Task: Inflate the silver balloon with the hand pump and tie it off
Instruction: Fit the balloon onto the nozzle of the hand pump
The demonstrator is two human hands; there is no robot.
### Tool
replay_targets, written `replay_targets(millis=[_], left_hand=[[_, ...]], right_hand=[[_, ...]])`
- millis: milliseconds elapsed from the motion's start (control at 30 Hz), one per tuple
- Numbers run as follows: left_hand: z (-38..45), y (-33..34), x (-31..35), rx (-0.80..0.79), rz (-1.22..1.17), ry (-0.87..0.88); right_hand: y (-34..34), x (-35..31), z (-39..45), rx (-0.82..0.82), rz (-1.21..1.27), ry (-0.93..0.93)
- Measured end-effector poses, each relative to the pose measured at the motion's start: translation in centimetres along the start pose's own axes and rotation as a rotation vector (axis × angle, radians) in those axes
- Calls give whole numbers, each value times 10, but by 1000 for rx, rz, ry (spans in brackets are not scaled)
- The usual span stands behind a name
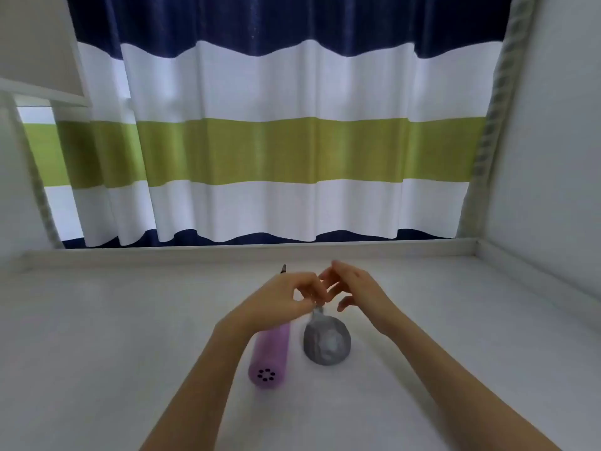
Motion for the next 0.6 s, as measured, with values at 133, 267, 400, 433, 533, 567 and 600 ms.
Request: replay_targets(millis=[133,267,400,433,533,567,600], left_hand=[[-1,19,-5,-165,193,-15],[-3,31,-3,-260,323,33],[-3,41,-1,-278,440,71],[-3,41,-2,-278,449,66],[0,39,-4,-250,446,57],[1,34,-2,-194,416,66],[3,27,2,-105,353,77]], right_hand=[[0,9,-2,-34,-179,-6],[2,18,-2,-83,-307,-16],[6,22,-4,-130,-454,-75],[6,23,-4,-139,-462,-79],[8,25,-2,-160,-466,-96],[9,25,-2,-162,-446,-87],[9,23,-2,-156,-397,-77]])
Point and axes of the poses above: each hand's wrist, its own z-axis towards the middle knuckle, its own y-axis out of the palm, x = y × z, the point moved 8 cm from there along z, towards the middle knuckle, and after that the axes turned 5 degrees about -z, right-handed, at the moved point
